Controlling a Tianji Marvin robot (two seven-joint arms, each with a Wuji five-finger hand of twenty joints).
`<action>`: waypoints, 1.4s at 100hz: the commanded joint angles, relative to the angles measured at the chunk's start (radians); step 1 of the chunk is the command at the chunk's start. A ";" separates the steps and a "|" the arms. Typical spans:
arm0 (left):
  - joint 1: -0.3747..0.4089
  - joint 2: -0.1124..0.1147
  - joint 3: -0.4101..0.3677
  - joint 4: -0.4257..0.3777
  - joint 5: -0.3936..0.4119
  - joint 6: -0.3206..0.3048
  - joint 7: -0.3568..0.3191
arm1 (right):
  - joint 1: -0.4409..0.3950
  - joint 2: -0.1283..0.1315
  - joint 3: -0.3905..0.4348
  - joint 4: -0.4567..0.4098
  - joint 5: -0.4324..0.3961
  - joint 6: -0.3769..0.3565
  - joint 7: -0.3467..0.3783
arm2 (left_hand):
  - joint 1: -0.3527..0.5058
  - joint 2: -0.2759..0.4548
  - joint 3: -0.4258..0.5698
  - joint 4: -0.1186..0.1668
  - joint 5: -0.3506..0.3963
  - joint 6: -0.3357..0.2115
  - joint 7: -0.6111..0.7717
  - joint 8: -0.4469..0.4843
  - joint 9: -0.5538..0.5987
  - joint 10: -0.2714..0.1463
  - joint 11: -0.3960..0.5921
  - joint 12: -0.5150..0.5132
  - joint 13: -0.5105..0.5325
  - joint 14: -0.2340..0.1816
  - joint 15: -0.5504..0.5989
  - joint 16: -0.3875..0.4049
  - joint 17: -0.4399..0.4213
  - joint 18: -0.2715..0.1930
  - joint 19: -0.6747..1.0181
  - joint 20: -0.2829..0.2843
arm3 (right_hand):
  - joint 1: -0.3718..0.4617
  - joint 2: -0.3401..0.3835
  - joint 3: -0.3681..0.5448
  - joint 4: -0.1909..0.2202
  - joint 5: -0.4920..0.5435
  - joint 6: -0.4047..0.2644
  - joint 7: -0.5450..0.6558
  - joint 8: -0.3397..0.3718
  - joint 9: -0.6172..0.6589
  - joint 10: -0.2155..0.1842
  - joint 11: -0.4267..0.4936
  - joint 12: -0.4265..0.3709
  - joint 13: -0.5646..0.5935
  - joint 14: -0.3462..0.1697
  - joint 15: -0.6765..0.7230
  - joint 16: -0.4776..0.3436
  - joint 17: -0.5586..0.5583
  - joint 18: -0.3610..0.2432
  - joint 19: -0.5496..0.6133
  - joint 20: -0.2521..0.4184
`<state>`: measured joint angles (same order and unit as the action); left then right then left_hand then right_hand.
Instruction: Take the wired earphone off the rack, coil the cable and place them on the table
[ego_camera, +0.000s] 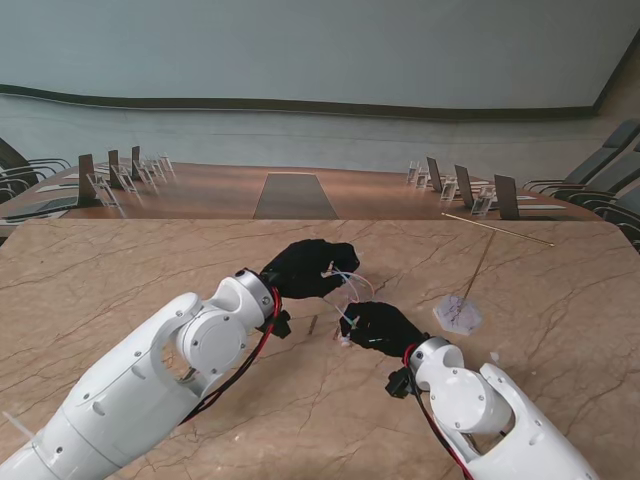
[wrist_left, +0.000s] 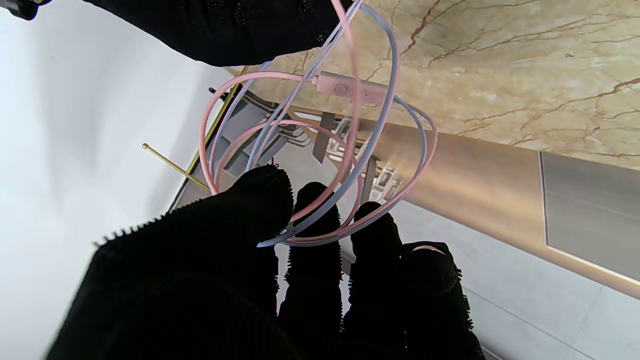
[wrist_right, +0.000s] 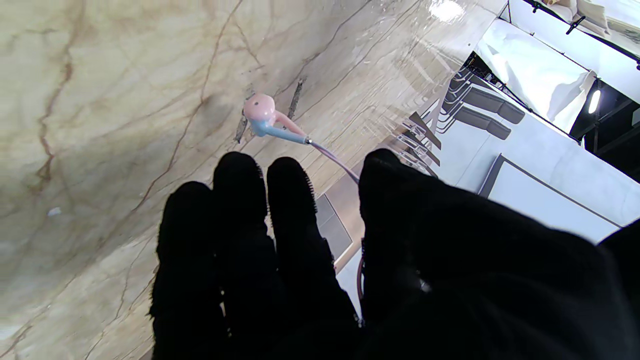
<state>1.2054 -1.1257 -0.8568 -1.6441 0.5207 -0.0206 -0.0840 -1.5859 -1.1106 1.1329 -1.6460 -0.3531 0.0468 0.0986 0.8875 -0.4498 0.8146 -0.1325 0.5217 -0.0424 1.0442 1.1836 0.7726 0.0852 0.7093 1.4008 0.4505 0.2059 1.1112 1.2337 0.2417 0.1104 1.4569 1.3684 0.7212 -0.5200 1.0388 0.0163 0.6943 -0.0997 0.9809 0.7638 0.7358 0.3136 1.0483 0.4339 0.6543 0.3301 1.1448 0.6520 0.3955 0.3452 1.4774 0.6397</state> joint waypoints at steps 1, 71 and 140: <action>0.008 -0.002 -0.001 -0.008 -0.001 -0.001 -0.003 | -0.007 -0.002 -0.002 -0.003 0.000 -0.002 -0.003 | 0.006 0.020 -0.015 0.010 0.001 0.032 0.068 -0.002 0.008 0.006 0.007 0.005 -0.005 0.025 -0.008 -0.001 -0.014 -0.015 0.006 -0.001 | 0.035 0.019 0.052 0.075 0.163 -0.109 0.189 0.144 0.025 0.011 0.011 0.014 0.043 0.043 0.048 0.014 0.011 0.001 0.055 0.020; 0.013 -0.001 0.002 -0.015 -0.002 0.008 -0.007 | 0.024 -0.001 -0.041 -0.007 0.026 0.006 0.018 | 0.002 0.019 -0.007 0.010 0.005 0.034 0.067 -0.004 0.011 0.005 0.008 0.007 -0.001 0.028 -0.007 -0.010 -0.013 -0.014 0.010 -0.010 | -0.149 0.003 -0.237 -0.127 -0.292 0.140 -0.099 -0.440 -0.255 0.050 -0.076 0.013 -0.088 0.001 -0.064 -0.033 -0.042 -0.081 -0.025 -0.035; 0.009 -0.005 0.008 -0.012 -0.008 0.005 0.002 | 0.045 -0.029 -0.076 0.019 0.041 0.040 -0.075 | -0.004 0.014 0.005 0.010 0.007 0.037 0.068 -0.006 0.016 0.008 0.011 0.005 0.004 0.031 -0.002 -0.012 -0.008 -0.011 0.014 -0.011 | -0.092 0.067 -0.291 -0.134 -0.463 0.078 -0.136 -0.456 -0.311 0.019 -0.133 -0.007 -0.116 -0.018 -0.100 -0.048 -0.066 -0.095 -0.052 -0.040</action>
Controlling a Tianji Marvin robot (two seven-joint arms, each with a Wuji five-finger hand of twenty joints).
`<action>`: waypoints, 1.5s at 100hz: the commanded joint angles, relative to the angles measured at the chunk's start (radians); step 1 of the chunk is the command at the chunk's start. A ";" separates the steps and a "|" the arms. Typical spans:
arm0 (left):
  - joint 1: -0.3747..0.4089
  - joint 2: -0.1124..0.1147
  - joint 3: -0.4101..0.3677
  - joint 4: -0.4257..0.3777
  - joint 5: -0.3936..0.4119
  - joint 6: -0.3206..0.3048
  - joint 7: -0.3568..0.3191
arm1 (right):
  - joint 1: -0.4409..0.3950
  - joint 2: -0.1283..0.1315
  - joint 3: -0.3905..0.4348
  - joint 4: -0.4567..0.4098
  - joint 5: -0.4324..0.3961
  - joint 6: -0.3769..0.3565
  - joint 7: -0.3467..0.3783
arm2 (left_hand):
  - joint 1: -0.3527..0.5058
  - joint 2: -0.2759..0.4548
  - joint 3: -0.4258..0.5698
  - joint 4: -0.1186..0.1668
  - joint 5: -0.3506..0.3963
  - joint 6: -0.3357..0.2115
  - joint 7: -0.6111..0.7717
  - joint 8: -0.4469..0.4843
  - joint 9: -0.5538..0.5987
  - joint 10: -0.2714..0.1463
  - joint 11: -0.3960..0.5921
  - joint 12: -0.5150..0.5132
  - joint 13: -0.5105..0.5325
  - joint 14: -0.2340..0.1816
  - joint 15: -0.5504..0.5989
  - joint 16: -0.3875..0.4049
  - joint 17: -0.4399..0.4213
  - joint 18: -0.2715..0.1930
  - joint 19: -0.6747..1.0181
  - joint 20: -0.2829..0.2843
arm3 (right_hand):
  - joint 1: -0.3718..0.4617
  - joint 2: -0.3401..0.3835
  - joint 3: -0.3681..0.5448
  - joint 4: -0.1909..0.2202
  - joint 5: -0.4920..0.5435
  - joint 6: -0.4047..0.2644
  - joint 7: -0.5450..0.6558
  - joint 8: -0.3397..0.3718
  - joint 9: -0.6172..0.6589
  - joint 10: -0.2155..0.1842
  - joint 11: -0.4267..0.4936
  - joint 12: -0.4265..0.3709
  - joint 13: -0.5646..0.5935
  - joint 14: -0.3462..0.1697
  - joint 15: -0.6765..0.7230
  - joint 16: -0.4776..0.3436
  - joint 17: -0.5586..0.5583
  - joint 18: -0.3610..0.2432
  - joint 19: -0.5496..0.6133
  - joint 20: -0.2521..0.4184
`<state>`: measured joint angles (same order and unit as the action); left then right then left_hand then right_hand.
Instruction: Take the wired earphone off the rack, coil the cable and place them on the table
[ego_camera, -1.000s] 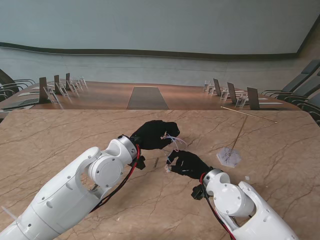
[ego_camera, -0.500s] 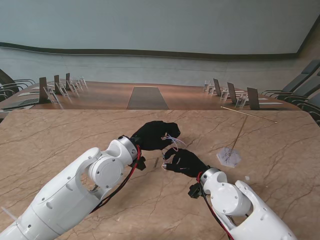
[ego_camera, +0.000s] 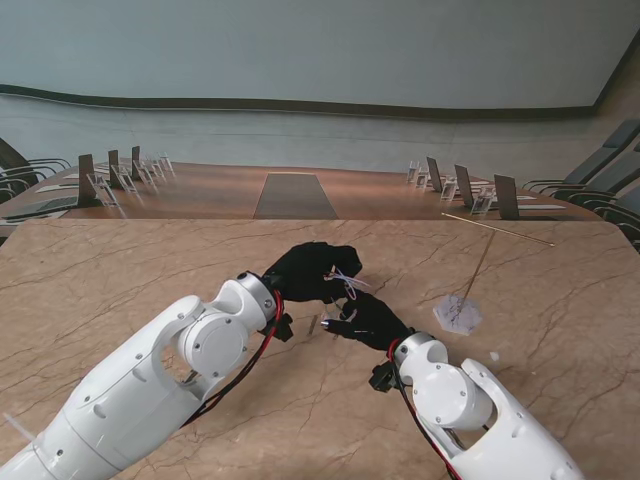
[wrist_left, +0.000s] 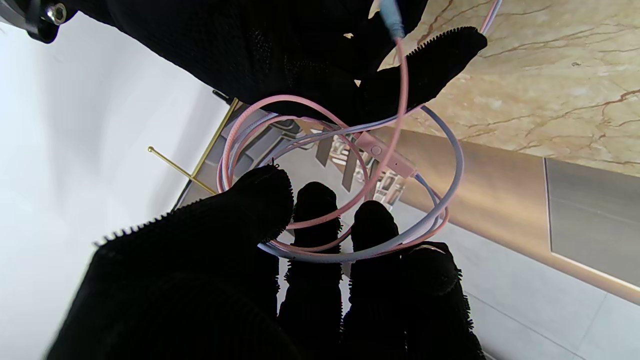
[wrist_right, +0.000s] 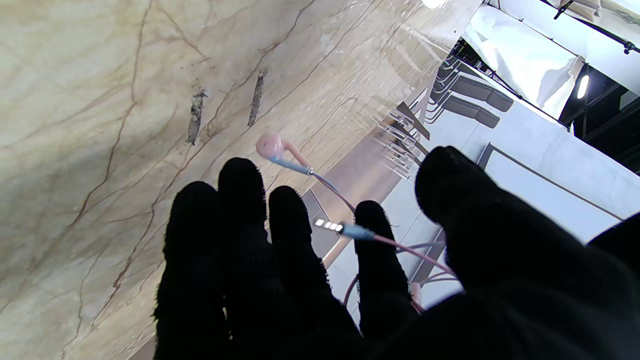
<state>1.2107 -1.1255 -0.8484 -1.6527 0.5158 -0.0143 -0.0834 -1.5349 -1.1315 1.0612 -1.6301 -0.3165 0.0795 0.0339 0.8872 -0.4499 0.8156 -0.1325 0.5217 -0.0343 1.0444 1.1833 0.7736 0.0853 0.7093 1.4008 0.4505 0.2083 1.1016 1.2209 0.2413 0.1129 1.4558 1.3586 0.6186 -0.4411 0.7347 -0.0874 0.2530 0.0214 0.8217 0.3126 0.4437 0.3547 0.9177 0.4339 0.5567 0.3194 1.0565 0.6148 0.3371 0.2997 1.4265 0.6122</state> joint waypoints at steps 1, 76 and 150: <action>0.003 -0.005 0.000 -0.003 -0.003 -0.002 0.002 | -0.005 -0.009 -0.005 0.004 0.006 0.007 -0.012 | -0.004 0.014 0.004 0.010 0.007 0.029 0.068 -0.005 0.015 0.008 0.011 0.005 0.004 0.029 0.008 0.001 -0.008 -0.013 0.015 -0.001 | 0.012 -0.010 0.013 -0.030 -0.018 -0.048 0.027 -0.004 -0.019 -0.023 -0.002 -0.007 -0.018 -0.009 -0.012 -0.010 -0.008 -0.050 -0.001 -0.012; 0.015 -0.004 -0.007 -0.008 -0.001 0.009 0.003 | 0.004 -0.017 -0.016 0.030 0.019 -0.040 -0.044 | -0.004 0.015 0.002 0.009 0.005 0.028 0.068 -0.007 0.013 0.006 0.012 0.004 0.002 0.028 0.006 -0.003 -0.011 -0.014 0.013 -0.003 | 0.206 0.002 0.230 -0.019 0.495 -0.253 0.341 0.331 0.271 -0.007 0.060 -0.036 0.158 0.040 0.039 -0.002 0.113 0.009 0.082 -0.005; 0.022 -0.007 -0.030 -0.006 0.015 -0.002 0.031 | -0.059 -0.002 0.034 0.033 -0.053 -0.058 -0.040 | 0.002 0.012 0.002 0.007 0.009 0.027 0.063 -0.012 0.006 -0.002 -0.060 -0.036 -0.010 0.013 -0.083 -0.075 -0.098 0.027 -0.098 -0.178 | 0.179 -0.112 0.399 0.075 0.653 -0.219 0.318 0.529 0.389 -0.006 0.074 -0.040 0.234 0.064 0.064 0.003 0.166 0.052 0.125 0.002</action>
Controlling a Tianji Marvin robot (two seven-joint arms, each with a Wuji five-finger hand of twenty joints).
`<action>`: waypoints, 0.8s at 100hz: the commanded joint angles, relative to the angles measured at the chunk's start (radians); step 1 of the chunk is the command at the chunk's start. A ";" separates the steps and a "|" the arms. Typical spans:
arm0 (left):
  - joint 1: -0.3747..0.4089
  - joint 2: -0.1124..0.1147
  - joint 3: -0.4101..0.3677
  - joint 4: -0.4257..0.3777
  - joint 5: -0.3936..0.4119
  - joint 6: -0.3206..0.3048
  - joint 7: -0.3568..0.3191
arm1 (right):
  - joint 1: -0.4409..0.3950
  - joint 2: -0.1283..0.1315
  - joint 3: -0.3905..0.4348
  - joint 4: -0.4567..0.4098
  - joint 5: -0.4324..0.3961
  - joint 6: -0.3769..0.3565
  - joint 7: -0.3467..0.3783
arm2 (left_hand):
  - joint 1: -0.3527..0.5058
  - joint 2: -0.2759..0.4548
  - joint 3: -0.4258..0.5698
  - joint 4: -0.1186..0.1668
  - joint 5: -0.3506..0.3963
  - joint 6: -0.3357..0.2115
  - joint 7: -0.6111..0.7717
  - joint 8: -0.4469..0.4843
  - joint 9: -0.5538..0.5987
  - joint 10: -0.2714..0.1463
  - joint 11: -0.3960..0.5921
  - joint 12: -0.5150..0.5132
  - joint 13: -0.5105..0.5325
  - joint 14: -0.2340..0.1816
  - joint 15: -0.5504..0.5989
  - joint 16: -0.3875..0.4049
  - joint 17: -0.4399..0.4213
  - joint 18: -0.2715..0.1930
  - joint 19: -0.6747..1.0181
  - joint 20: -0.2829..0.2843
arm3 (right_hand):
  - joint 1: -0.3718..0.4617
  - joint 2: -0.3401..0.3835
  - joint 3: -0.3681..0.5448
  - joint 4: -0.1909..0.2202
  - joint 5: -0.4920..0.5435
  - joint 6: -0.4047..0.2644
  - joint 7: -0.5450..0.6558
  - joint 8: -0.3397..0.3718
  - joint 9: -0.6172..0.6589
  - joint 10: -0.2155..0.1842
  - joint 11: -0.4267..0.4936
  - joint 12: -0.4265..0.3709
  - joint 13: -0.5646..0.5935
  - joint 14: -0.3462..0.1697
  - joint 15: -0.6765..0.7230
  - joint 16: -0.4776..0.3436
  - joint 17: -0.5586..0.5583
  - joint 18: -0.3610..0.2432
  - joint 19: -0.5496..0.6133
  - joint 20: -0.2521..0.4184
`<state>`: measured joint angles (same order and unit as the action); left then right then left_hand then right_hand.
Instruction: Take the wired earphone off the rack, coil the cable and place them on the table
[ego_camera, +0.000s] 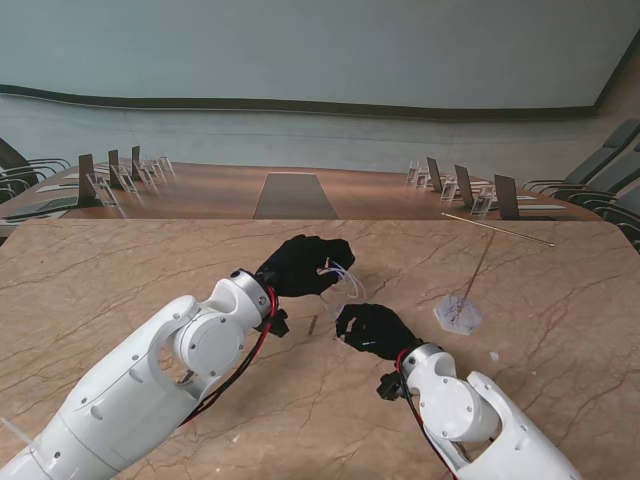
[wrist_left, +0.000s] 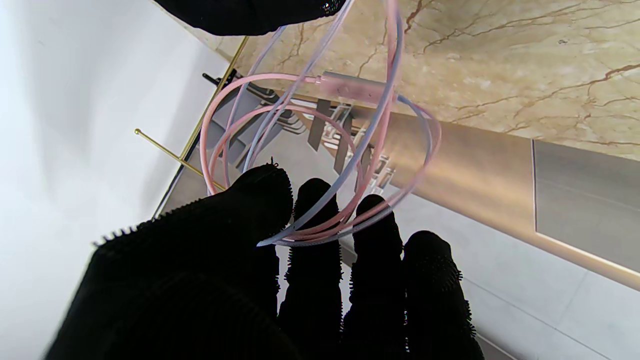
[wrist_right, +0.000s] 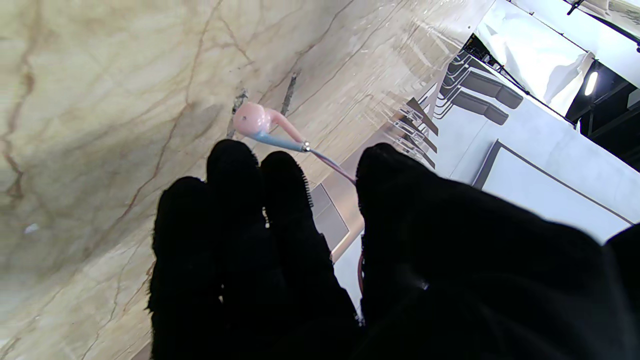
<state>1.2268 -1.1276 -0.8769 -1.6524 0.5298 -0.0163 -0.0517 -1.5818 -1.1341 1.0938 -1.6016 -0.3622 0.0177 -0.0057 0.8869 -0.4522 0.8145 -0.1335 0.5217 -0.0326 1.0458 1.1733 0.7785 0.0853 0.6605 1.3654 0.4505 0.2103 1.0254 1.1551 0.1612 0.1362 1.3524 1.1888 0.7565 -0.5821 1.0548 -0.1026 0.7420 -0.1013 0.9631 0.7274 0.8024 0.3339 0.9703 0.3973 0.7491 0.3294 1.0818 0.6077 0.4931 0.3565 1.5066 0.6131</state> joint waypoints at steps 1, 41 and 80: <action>0.007 -0.005 -0.002 -0.006 0.001 0.000 -0.001 | -0.012 0.001 0.002 0.005 -0.008 0.004 0.000 | 0.003 0.013 0.004 0.008 0.010 0.025 0.062 -0.001 0.001 -0.002 -0.011 0.000 -0.009 0.011 -0.006 -0.009 -0.018 0.003 0.006 -0.009 | 0.041 0.029 0.079 0.090 0.164 -0.097 0.177 0.114 0.031 0.015 0.022 -0.003 0.041 0.053 0.039 0.010 0.010 -0.005 0.045 0.001; 0.018 -0.001 -0.014 -0.005 0.011 0.004 -0.005 | -0.051 0.014 0.048 -0.012 -0.021 0.012 0.042 | -0.001 0.014 0.006 0.007 0.010 0.025 0.062 -0.002 0.010 -0.001 -0.001 0.003 0.002 0.017 0.008 -0.007 0.002 0.001 0.032 -0.005 | -0.019 0.139 -0.291 0.034 -0.226 -0.052 0.133 -0.360 -0.248 -0.027 -0.038 0.038 -0.183 -0.015 -0.073 -0.031 -0.185 -0.093 -0.097 -0.050; 0.034 0.003 -0.019 -0.002 0.020 0.020 -0.011 | -0.146 0.047 0.179 -0.093 -0.075 -0.083 0.141 | -0.001 0.022 -0.006 0.009 0.003 0.018 0.060 0.000 0.036 0.001 0.013 -0.001 0.052 0.033 0.050 0.005 0.075 0.005 0.089 0.030 | -0.425 0.362 -0.597 0.067 -0.534 0.001 -0.143 -0.375 -0.551 -0.165 -0.268 -0.059 -0.470 -0.207 -0.499 -0.176 -0.422 -0.247 -0.552 -0.134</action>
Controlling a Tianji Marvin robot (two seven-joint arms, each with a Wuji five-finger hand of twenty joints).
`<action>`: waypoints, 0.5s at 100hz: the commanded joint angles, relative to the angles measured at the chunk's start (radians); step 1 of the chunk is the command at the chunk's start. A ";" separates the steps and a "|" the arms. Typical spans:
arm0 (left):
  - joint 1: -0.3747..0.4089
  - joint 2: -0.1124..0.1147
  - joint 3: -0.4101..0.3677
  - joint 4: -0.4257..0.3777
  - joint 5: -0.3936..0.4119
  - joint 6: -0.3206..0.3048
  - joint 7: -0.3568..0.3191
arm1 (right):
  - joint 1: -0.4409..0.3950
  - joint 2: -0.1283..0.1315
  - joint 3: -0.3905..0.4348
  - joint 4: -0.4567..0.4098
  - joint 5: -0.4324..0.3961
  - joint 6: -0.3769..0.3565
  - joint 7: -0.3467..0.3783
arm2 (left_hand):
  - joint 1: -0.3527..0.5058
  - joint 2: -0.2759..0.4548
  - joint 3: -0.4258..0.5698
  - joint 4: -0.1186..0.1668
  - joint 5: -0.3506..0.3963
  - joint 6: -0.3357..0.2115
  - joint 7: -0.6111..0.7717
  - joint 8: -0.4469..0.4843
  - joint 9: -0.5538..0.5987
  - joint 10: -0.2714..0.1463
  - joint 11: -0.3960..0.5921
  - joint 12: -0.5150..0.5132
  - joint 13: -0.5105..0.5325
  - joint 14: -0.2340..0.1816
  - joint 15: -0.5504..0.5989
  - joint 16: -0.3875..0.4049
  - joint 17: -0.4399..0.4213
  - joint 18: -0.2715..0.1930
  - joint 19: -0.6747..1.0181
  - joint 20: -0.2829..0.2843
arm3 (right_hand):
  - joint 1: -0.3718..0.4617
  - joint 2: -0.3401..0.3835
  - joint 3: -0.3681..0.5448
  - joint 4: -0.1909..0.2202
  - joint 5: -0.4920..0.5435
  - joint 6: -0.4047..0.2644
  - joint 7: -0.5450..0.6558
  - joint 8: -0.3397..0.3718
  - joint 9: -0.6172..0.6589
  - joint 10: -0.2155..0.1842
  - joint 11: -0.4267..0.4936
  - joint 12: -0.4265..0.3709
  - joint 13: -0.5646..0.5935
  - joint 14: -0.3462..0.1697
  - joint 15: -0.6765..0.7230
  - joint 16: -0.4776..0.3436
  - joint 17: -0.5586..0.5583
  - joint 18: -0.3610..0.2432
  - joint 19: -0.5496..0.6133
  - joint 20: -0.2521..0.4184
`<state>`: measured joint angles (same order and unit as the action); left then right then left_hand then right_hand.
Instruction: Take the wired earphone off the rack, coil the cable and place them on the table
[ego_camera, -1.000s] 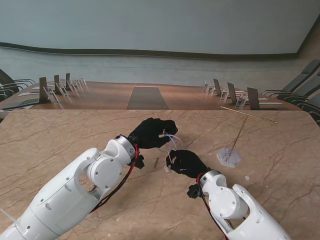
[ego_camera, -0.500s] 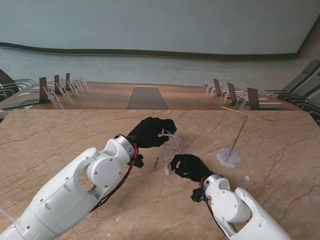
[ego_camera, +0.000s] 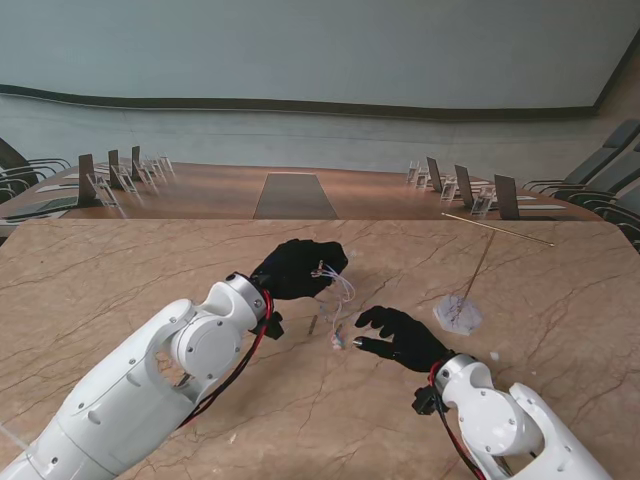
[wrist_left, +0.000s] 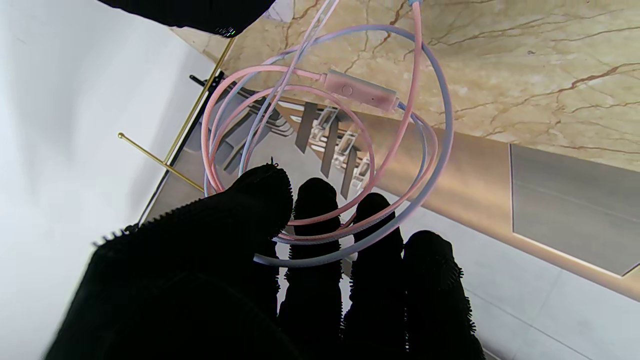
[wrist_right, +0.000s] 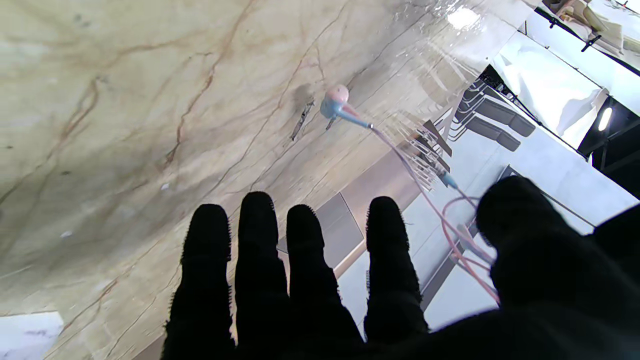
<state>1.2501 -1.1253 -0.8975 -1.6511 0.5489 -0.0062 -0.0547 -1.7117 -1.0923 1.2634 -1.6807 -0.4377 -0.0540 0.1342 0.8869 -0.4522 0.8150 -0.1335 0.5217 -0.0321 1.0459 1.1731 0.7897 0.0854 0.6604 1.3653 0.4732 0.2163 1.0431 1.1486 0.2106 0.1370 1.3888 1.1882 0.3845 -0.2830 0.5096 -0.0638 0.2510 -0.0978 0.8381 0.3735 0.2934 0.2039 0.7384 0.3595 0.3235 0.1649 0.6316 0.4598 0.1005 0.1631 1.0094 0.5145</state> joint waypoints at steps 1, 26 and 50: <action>0.011 0.000 0.002 -0.004 0.000 0.010 -0.009 | -0.019 0.006 0.013 -0.016 0.000 -0.013 0.002 | -0.001 0.024 -0.009 0.009 0.001 0.016 0.060 0.001 0.026 0.000 0.014 -0.001 0.035 0.029 0.036 0.012 0.032 0.005 0.057 0.032 | -0.055 0.068 -0.060 0.029 -0.049 -0.003 -0.019 -0.024 -0.048 -0.038 -0.041 -0.024 -0.049 -0.047 -0.060 -0.033 -0.032 -0.060 -0.066 -0.039; 0.027 0.002 0.018 -0.028 -0.009 0.037 -0.022 | -0.056 0.008 0.087 -0.043 0.019 -0.046 0.019 | 0.006 0.034 -0.030 0.014 -0.008 0.003 0.061 0.006 0.092 -0.001 0.025 -0.042 0.157 0.058 0.103 0.013 0.180 0.028 0.146 0.047 | -0.123 0.130 -0.106 0.036 -0.118 0.006 -0.046 -0.068 -0.124 -0.064 -0.128 -0.064 -0.175 -0.164 -0.248 -0.131 -0.113 -0.266 -0.295 -0.140; 0.072 0.002 0.037 -0.065 -0.019 0.082 -0.022 | -0.068 0.008 0.139 -0.056 0.026 -0.083 0.024 | 0.028 0.038 -0.055 0.020 -0.008 -0.001 0.060 0.008 0.190 0.004 0.071 -0.148 0.298 0.093 0.167 -0.023 0.335 0.065 0.264 -0.035 | -0.135 0.140 -0.109 0.036 -0.143 0.021 -0.052 -0.087 -0.121 -0.076 -0.204 -0.095 -0.193 -0.196 -0.321 -0.189 -0.138 -0.302 -0.325 -0.168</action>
<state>1.2981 -1.1191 -0.8740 -1.7044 0.5348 0.0670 -0.0736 -1.7749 -1.0883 1.3959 -1.7243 -0.4041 -0.1217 0.1608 0.8950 -0.4423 0.7908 -0.1331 0.5182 -0.0322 1.0459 1.1728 0.9412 0.0887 0.6941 1.2426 0.7298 0.2513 1.1709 1.1361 0.4909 0.1979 1.5618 1.1783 0.2848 -0.1701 0.4217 -0.0625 0.1475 -0.0769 0.7936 0.3019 0.1916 0.1517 0.5621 0.2817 0.1536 0.0158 0.3417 0.2939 -0.0130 -0.0768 0.7120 0.3659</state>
